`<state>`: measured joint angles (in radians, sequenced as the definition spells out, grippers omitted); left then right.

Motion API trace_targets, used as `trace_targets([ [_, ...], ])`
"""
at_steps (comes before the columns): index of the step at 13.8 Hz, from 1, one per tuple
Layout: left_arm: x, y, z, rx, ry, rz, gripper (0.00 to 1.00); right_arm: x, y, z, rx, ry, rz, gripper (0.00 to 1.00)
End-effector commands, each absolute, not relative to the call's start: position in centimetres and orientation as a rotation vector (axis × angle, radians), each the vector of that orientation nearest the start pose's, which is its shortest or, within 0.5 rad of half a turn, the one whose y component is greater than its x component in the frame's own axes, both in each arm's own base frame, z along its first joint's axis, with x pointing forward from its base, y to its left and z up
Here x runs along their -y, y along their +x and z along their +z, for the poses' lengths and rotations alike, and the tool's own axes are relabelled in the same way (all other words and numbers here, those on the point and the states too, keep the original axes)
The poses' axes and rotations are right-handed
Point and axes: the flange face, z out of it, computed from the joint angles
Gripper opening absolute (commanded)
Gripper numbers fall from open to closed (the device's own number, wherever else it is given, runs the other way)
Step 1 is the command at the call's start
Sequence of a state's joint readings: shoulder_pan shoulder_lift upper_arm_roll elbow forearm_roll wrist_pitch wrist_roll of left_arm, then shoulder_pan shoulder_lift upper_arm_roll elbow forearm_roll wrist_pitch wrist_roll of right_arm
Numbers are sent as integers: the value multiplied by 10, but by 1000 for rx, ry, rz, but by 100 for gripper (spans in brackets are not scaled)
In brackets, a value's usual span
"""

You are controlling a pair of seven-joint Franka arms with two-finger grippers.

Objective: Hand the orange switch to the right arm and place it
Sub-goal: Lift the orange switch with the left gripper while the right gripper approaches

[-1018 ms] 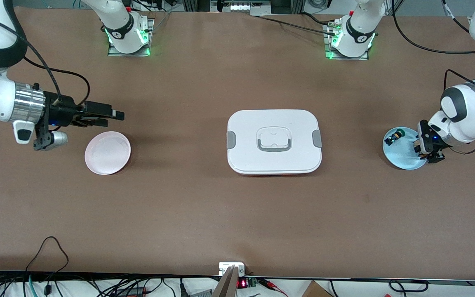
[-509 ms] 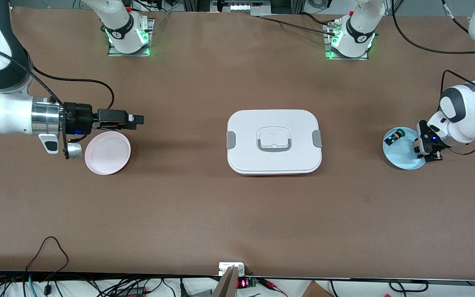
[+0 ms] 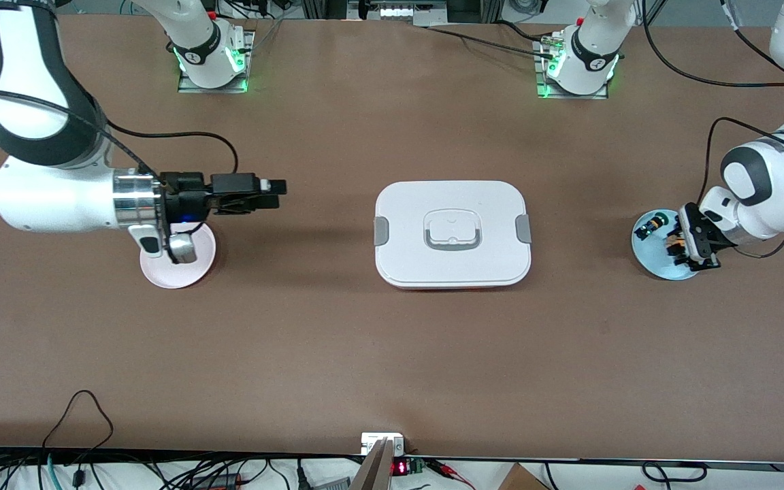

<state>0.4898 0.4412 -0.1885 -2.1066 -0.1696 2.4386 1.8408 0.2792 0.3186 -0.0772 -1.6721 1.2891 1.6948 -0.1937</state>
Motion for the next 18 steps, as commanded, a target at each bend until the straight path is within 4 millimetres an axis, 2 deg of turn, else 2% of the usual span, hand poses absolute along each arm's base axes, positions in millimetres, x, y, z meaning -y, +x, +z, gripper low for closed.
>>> trace_targets([
  [1, -123, 559, 230, -2130, -2755, -428, 0, -252, 609, 459, -20, -1817, 259, 100],
  [4, -60, 578, 273, -2121, -2921, -791, 0, -285, 604, 446, 33, -1713, 231, 100],
  [7, 10, 582, 304, -2084, -3119, -1224, 0, -295, 606, 436, 36, -1677, 216, 100],
  [9, 65, 581, 317, -2128, -3209, -1476, 0, -311, 605, 429, 19, -1606, 196, 100],
  [11, 122, 578, 328, -2192, -3232, -1597, 0, -323, 604, 428, -7, -1585, 178, 100],
  [13, 182, 575, 346, -2170, -3254, -1815, 0, -339, 602, 424, -33, -1621, 149, 100],
  [15, 233, 574, 372, -2053, -3290, -2085, 0, -352, 599, 420, -43, -1615, 153, 100],
  [16, 248, 575, 386, -2015, -3272, -2194, 0, -351, 600, 419, -50, -1607, 155, 100],
  [18, 259, 582, 403, -2018, -3207, -2237, 0, -347, 601, 415, -56, -1606, 163, 100],
])
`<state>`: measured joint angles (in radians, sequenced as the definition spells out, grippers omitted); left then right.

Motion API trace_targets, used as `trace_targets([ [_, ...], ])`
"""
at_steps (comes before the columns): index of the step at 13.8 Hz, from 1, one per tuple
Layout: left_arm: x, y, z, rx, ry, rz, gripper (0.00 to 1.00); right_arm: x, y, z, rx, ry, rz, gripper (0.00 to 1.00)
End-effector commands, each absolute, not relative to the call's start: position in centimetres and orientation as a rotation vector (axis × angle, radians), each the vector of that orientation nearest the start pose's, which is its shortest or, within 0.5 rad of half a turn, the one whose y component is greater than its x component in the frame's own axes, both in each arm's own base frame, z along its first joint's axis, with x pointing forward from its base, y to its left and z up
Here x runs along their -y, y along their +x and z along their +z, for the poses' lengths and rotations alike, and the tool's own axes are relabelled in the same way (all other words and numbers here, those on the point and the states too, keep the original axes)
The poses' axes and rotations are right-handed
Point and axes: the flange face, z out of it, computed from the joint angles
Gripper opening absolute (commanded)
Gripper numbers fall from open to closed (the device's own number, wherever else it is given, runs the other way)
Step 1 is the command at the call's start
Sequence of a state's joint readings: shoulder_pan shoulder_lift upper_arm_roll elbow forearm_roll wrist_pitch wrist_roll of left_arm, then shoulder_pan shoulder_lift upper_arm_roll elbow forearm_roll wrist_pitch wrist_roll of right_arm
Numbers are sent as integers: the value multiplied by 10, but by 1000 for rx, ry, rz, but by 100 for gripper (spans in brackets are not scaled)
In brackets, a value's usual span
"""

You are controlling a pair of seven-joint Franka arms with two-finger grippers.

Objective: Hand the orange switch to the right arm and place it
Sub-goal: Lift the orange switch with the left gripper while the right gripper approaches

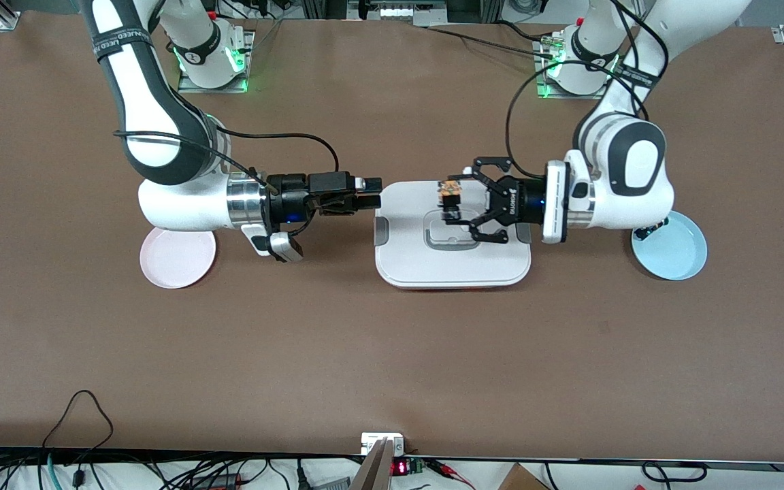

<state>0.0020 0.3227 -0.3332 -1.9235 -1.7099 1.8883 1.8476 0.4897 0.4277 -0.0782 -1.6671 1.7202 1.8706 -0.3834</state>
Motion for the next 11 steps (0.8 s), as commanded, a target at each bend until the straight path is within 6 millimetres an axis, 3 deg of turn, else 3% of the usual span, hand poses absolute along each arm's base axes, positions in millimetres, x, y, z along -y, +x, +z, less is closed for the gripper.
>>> trace_targets([
  [1, 269, 581, 408, 850, 1368, 942, 0, -347, 601, 414, -59, -1605, 169, 100],
  [4, 293, 576, 412, 848, 1405, 929, 0, -353, 597, 410, -72, -1606, 197, 100],
  [11, 317, 573, 407, 906, 1426, 972, 0, -377, 588, 398, -160, -1548, 287, 100],
])
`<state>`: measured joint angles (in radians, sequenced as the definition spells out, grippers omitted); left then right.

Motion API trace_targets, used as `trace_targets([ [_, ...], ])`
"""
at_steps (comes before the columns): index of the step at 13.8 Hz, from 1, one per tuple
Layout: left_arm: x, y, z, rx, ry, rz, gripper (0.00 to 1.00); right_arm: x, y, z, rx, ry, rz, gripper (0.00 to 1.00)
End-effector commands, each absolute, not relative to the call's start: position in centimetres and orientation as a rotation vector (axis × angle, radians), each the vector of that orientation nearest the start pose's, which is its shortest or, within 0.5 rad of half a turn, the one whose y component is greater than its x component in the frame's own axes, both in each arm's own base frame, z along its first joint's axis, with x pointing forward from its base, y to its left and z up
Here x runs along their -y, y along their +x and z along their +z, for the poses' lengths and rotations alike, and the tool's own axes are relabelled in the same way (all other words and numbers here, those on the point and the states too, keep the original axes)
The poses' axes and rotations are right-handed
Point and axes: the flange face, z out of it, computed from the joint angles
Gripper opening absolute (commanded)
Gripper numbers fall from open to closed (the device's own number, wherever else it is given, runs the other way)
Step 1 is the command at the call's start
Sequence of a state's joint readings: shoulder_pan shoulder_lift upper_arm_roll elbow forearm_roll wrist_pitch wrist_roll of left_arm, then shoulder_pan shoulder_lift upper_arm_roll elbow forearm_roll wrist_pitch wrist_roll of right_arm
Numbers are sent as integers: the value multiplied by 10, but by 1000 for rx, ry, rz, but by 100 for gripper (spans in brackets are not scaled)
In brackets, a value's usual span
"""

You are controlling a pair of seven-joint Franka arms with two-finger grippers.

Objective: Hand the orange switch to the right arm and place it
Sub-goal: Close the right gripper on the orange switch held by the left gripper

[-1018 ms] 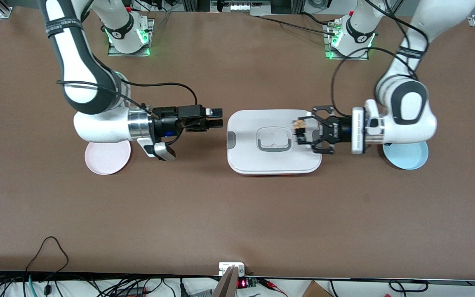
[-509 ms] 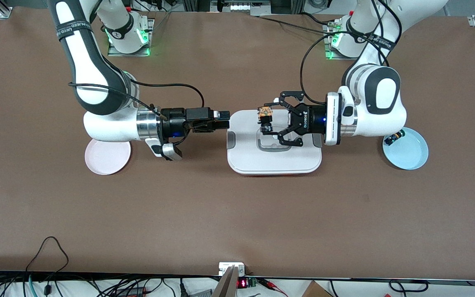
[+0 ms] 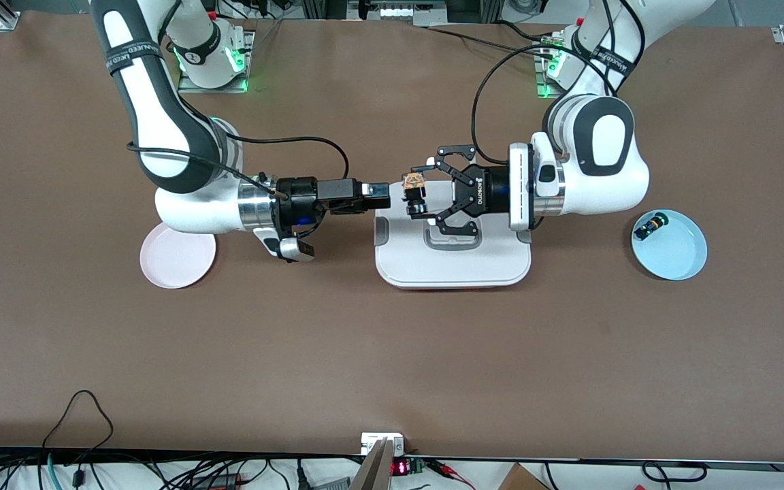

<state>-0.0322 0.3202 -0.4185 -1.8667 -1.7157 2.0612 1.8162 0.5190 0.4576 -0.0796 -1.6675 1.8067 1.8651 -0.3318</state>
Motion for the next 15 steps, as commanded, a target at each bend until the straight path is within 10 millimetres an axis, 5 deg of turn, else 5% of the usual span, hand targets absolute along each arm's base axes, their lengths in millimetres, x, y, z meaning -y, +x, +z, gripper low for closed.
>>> trace_targets([
  [1, 318, 573, 406, 909, 1432, 978, 0, -379, 587, 392, -157, -1552, 291, 100],
  [7, 320, 576, 411, 899, 1428, 990, 0, -382, 586, 392, -145, -1554, 288, 99],
  [11, 318, 577, 411, 897, 1435, 994, 0, -383, 585, 397, -117, -1532, 309, 90],
  [12, 319, 577, 411, 898, 1434, 993, 0, -384, 583, 397, -105, -1526, 316, 86],
  [15, 319, 577, 411, 896, 1434, 991, 0, -387, 581, 396, -40, -1524, 260, 53],
])
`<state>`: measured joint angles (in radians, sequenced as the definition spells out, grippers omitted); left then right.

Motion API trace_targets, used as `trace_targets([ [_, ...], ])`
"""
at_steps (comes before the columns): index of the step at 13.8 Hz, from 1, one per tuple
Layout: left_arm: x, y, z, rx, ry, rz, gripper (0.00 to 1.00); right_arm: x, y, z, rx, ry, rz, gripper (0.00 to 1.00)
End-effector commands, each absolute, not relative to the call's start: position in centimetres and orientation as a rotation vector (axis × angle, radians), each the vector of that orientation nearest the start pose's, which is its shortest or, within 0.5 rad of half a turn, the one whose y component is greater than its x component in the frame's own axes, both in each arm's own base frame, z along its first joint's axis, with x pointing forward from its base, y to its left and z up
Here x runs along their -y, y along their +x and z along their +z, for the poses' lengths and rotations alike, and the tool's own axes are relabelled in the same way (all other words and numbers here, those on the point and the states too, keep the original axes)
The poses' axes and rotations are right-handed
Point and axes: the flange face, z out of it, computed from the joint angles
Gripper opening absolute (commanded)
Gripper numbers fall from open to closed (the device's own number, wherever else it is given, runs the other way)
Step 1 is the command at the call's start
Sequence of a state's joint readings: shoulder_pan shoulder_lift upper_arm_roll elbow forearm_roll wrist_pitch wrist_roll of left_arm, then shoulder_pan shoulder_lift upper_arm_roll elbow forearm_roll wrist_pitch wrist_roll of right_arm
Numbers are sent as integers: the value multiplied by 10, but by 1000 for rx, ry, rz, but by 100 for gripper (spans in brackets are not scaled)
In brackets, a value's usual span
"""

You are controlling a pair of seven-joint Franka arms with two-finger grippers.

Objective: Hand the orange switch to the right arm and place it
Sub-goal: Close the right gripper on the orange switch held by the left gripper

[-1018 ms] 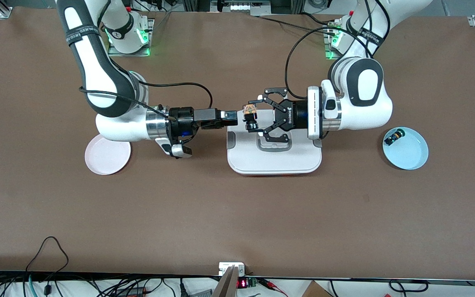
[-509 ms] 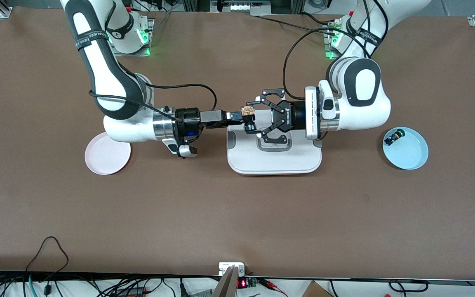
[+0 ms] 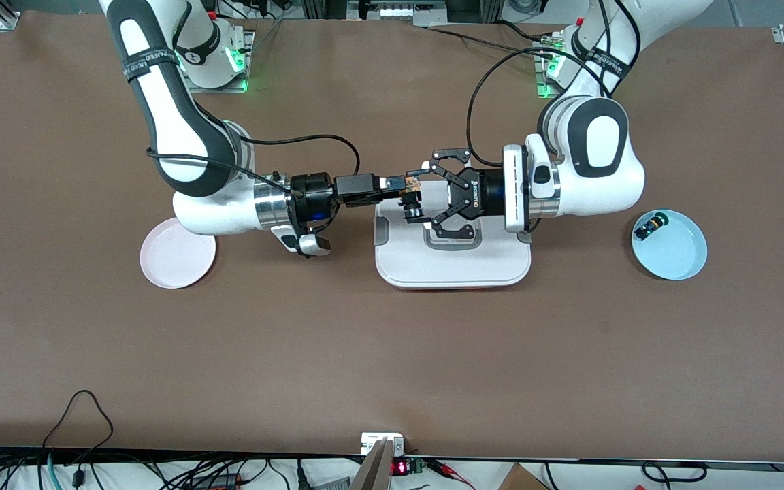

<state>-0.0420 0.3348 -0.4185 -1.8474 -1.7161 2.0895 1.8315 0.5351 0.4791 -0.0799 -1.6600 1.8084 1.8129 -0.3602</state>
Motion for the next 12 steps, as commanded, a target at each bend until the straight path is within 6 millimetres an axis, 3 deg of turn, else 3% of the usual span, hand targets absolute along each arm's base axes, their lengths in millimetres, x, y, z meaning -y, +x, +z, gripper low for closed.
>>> trace_targets([
  [1, 318, 577, 411, 894, 1436, 991, 0, -387, 582, 392, -25, -1524, 243, 42],
  [3, 319, 577, 412, 890, 1435, 987, 0, -386, 582, 392, -1, -1519, 210, 23],
  [4, 319, 577, 411, 891, 1436, 987, 0, -386, 583, 392, 5, -1515, 199, 19],
  [10, 319, 580, 419, 890, 1428, 997, 1, -388, 582, 389, 37, -1515, 170, 14],
  [12, 320, 580, 420, 876, 1432, 983, 16, -387, 582, 387, 45, -1516, 159, 14],
])
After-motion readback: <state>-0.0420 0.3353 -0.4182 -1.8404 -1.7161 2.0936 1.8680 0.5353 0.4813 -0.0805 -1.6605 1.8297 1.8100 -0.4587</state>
